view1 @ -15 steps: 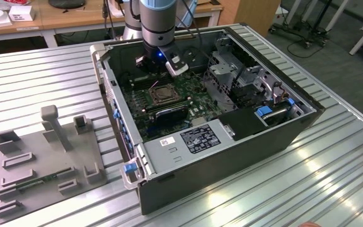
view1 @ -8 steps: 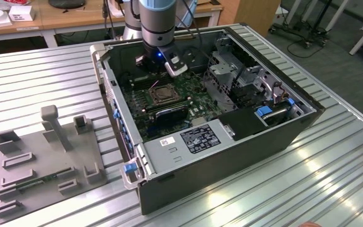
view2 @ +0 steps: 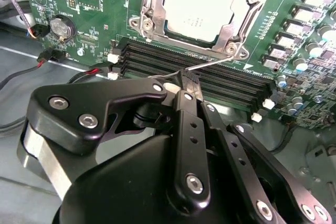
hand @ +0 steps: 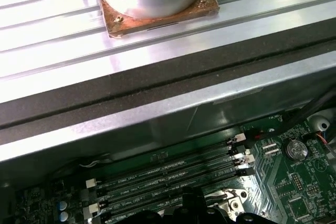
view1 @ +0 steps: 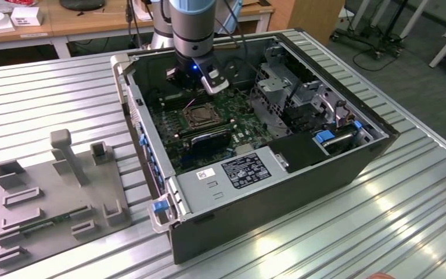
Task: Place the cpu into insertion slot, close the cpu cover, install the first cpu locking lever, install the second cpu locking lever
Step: 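Install the first cpu locking lever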
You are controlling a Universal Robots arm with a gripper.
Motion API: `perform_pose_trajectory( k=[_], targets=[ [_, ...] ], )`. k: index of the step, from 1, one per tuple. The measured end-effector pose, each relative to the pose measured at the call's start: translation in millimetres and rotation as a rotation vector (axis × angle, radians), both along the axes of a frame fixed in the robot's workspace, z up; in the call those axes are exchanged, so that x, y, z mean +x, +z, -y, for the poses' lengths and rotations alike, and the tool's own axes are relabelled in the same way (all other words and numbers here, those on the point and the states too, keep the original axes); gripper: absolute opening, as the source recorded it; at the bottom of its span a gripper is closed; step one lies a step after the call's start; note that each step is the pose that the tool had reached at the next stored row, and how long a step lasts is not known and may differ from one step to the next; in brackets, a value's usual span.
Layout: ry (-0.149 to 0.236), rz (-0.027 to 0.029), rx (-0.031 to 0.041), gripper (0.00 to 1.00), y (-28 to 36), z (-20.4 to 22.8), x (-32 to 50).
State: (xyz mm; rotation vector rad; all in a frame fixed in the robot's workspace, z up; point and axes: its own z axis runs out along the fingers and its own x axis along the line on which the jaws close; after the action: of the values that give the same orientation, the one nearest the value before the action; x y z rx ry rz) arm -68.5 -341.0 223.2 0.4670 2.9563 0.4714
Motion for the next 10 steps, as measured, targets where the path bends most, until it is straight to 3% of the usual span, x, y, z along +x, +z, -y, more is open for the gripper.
perform_pose_trajectory(
  k=[10],
  targets=[
    [-0.02,0.0001,0.0023,0.11,-1.7,-6.0,-0.6]
  ],
)
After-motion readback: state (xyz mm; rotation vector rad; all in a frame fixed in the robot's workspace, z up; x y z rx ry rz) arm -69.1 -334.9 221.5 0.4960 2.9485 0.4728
